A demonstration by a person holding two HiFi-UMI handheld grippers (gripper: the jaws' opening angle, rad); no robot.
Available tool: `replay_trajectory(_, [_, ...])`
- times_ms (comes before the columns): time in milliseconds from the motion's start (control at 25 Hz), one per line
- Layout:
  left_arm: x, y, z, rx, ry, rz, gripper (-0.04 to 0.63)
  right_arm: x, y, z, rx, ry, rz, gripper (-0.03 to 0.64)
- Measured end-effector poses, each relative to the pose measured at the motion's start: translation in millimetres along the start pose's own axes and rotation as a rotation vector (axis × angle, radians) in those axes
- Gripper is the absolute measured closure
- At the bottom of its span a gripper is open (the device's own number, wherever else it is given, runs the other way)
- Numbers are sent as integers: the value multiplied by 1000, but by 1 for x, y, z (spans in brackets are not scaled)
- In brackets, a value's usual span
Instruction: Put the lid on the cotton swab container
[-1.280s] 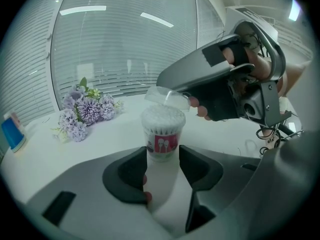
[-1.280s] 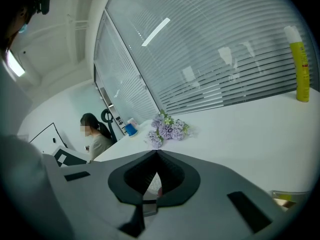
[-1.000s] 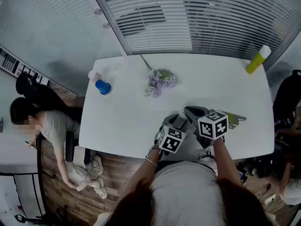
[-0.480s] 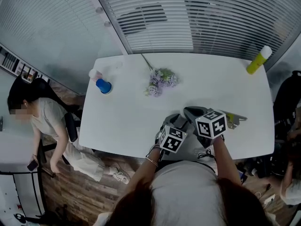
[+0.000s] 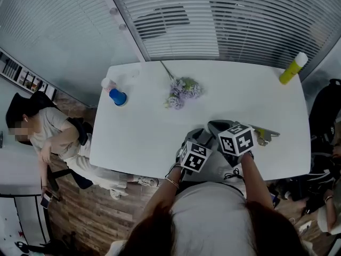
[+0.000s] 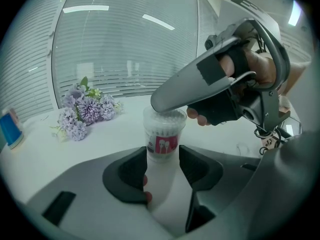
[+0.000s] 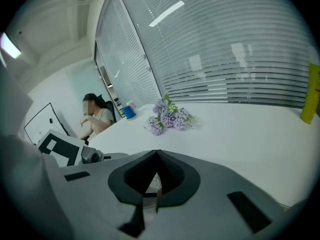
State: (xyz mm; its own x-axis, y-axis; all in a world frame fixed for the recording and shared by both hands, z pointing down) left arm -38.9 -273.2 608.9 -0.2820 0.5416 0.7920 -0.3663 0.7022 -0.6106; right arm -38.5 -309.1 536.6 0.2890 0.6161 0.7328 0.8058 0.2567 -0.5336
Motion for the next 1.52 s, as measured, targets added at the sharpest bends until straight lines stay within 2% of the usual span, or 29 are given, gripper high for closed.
replay_trajectory(280, [0,4,1,9,5,3,377,-1,1,2,-6,-12,-27,594])
replay_trajectory(680, [6,14,4,-18,26,7,377,-16,21,4,0,-35,-151,594])
replay_trajectory(1000, [4,30,10,-74,46,-41,407,-14,41,11,11,-58,-224,594])
replay_trajectory(1200, [2,41,11,-116,71,-72,433,-14,54,17,53,-5,-257,594])
replay_trajectory(1520, [-18,72,13,-170,85,-130,486,-7,74,28,95,19,-293,594])
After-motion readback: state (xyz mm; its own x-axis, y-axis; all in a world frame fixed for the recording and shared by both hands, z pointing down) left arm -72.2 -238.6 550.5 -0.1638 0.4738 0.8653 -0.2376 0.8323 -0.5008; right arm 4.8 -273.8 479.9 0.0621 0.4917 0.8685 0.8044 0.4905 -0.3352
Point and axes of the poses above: the fingertips, and each gripper's own axes: y backward along the fingers, z to its left, x out of its underside, the point moved 2 cm from there along y, backward along the fingers, and after that the axes turned 11 degrees about -x, right-handed, at the moved point
